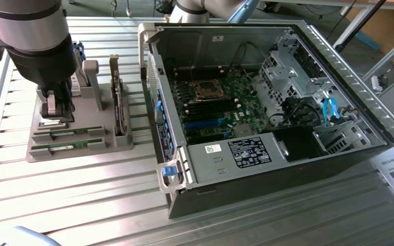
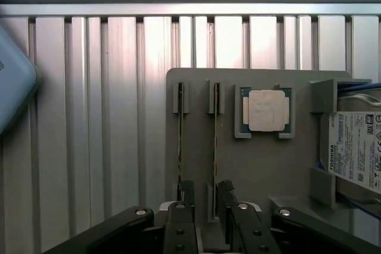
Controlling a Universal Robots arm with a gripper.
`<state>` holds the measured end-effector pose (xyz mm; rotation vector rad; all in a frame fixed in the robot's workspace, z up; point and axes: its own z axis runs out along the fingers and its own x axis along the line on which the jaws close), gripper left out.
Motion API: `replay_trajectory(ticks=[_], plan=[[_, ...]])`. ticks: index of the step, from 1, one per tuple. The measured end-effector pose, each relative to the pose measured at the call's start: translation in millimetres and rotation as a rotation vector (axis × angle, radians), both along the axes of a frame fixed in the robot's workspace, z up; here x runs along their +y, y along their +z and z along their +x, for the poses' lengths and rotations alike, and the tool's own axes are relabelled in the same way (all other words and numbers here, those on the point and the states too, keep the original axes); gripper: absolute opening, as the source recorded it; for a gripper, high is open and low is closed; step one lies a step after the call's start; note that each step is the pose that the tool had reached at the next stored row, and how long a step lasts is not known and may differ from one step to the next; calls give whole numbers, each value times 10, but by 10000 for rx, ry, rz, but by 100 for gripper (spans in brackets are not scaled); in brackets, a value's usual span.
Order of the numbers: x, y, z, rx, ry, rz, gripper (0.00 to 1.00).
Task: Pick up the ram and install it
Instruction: 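Pick up the ram and move it above insertion slot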
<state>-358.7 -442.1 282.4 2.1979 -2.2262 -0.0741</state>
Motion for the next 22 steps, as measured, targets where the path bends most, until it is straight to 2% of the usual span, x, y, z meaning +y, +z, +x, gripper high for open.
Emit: replay_trajectory(ticks=[12, 22], plan=[[0, -184, 0, -1, 0, 1, 30], [0, -296, 0, 0, 0, 0, 30]])
